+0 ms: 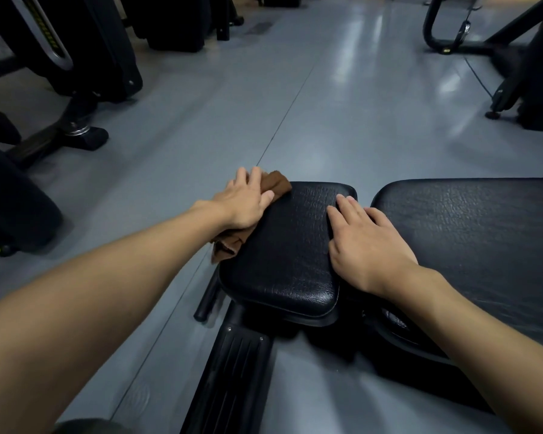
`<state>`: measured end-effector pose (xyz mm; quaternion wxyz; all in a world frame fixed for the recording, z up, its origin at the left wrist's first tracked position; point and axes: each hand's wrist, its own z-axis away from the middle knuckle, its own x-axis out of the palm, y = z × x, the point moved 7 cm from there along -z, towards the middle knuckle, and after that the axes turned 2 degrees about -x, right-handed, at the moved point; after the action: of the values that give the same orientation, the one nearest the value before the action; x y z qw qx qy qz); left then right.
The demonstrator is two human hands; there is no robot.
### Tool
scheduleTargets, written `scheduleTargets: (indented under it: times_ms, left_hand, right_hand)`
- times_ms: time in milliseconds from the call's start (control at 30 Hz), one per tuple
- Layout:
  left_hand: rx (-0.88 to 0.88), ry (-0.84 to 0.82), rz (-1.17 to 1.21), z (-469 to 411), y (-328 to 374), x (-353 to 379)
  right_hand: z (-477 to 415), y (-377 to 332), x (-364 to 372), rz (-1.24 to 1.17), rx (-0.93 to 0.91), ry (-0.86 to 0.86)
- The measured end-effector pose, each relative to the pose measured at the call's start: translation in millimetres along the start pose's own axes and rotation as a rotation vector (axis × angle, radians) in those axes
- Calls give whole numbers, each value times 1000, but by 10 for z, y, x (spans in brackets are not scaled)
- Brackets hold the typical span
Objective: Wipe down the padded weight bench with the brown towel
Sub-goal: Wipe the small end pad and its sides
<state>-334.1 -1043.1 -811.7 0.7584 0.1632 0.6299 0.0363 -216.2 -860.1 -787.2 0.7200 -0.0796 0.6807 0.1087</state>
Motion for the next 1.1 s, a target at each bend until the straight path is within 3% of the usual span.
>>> scheduleTargets:
  times_ms: [267, 600, 900, 1100]
  left_hand:
    - [360, 122, 72, 871, -145, -19]
    - [216, 210, 253, 591, -178, -61]
    - [351, 217, 309, 1320, -347, 54]
    - [452, 236, 297, 1695, -287, 167]
  right_hand:
    - [11, -2, 20, 3, -2, -3]
    - [-7, 19, -9, -44, -5, 6]
    - [34, 15, -75, -100, 5, 75]
    - [358, 56, -85, -19, 35, 1]
